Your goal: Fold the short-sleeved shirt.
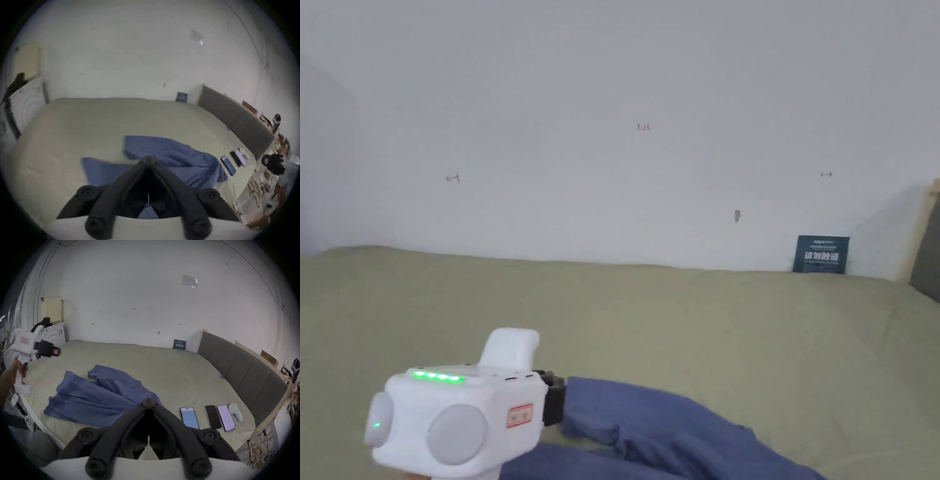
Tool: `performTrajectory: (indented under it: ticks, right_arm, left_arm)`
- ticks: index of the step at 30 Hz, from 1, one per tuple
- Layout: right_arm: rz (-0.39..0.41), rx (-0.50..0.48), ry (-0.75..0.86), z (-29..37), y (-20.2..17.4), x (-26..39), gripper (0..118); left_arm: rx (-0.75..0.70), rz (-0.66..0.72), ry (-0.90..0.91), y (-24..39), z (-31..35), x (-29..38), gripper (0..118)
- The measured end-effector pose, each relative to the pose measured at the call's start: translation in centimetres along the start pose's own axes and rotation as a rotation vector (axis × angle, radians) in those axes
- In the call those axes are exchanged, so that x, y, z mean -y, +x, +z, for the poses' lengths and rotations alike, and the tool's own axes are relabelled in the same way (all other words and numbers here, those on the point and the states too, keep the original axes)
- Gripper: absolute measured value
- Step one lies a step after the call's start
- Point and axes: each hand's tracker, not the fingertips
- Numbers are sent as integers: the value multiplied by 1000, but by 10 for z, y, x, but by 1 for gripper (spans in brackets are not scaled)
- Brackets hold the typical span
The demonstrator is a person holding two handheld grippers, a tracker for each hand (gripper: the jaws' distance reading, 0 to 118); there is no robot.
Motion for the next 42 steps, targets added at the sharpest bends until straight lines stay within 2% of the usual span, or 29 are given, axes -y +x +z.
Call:
performTrajectory:
  ticks: [6, 9, 14, 18, 20, 21, 22, 23, 25, 26, 29, 30, 34, 37, 40, 42]
  right_arm:
    - [-3, -48, 6, -8, -22, 1, 0]
    - [5, -72, -6, -10, -33, 4, 0]
    - [25, -97, -26, -18, -44, 5, 0]
    - [30, -102, -16, -20, -45, 2, 0]
    - [31, -96, -15, -22, -43, 1, 0]
    - [27, -92, -18, -24, -41, 1, 0]
    - [25, -88, -27, -27, -39, 1, 0]
    - [26, -75, -37, -30, -37, 3, 0]
    - [33, -56, -58, -37, -31, 4, 0]
    - [35, -50, -69, -39, -29, 5, 0]
    - [35, -27, -101, -47, -25, 7, 0]
    - [32, -20, -116, -50, -22, 9, 0]
    - [14, -3, -171, -63, -14, 21, 0]
    - [4, 1, -195, -69, -10, 27, 0]
    - [15, 15, -207, -74, -8, 31, 0]
    - [30, 32, -212, -80, -7, 34, 0]
  left_arm:
    - [-236, 19, 121, -41, 107, 76, 0]
    - [-226, 75, 81, -50, 128, 118, 0]
    - [-231, 159, 14, -52, 122, 144, 0]
    - [-201, 154, -19, -68, 90, 111, 0]
    - [-207, 106, -52, -77, 61, 82, 1]
    - [-217, 72, -106, -82, 43, 65, 7]
    - [-236, 44, -135, -88, 23, 45, 19]
    - [-202, 27, -197, -97, 0, 27, 38]
    - [-146, 61, -260, -119, -49, -6, 100]
    - [-145, 77, -356, -128, -76, -18, 117]
    - [-93, 169, -550, -153, -147, -36, 117]
    - [-97, 217, -548, -162, -167, -37, 117]
    - [-240, 356, -617, -189, -233, -25, 117]
    - [-339, 376, -700, -200, -262, -7, 116]
    - [-300, 374, -720, -196, -266, 8, 114]
    - [-299, 284, -725, -191, -264, 13, 111]
